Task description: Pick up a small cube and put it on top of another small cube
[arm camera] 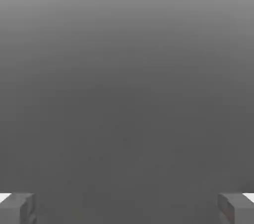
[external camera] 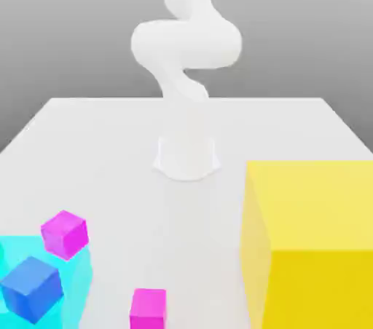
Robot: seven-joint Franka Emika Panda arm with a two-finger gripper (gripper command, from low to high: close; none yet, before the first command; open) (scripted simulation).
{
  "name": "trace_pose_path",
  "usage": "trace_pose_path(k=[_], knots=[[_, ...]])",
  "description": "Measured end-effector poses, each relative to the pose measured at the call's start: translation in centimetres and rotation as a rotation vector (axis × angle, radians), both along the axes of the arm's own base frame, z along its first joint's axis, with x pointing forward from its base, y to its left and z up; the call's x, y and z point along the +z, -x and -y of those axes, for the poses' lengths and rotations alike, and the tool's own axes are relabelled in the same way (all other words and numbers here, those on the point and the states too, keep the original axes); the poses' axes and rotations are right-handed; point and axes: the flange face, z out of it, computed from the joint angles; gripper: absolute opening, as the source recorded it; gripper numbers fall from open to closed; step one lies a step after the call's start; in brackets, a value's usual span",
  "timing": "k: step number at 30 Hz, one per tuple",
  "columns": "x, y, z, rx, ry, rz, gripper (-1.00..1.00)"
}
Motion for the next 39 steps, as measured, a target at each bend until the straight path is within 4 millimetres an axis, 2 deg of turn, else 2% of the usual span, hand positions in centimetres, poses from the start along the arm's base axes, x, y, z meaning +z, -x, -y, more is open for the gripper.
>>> trace_pose_path(k=[3,7,11,14,20,25,28,31,32,38,39], knots=[[-4.8,-3.8,0.6,0.002,-0.004,-0.086,0.0],[-11.5,-7.7,1.4,0.001,-0.009,-0.195,0.0],[-18.6,-10.5,2.2,-0.001,-0.012,-0.304,0.0],[-24.2,-11.9,2.8,-0.003,-0.013,-0.385,0.0],[-35.5,-12.6,4.2,-0.015,-0.013,-0.549,0.0],[-44.8,-11.2,5.1,-0.02,-0.006,-0.685,0.0],[-49.5,-10.6,5.4,-0.022,-0.004,-0.725,0.0],[-53.5,-10.4,5.4,-0.022,-0.003,-0.73,0.0],[-54.2,-10.4,5.4,-0.022,-0.004,-0.731,-1.0],[-54.5,-10.4,5.4,-0.022,-0.004,-0.731,-1.0],[-54.1,-10.4,5.4,-0.022,-0.003,-0.731,-1.0]])
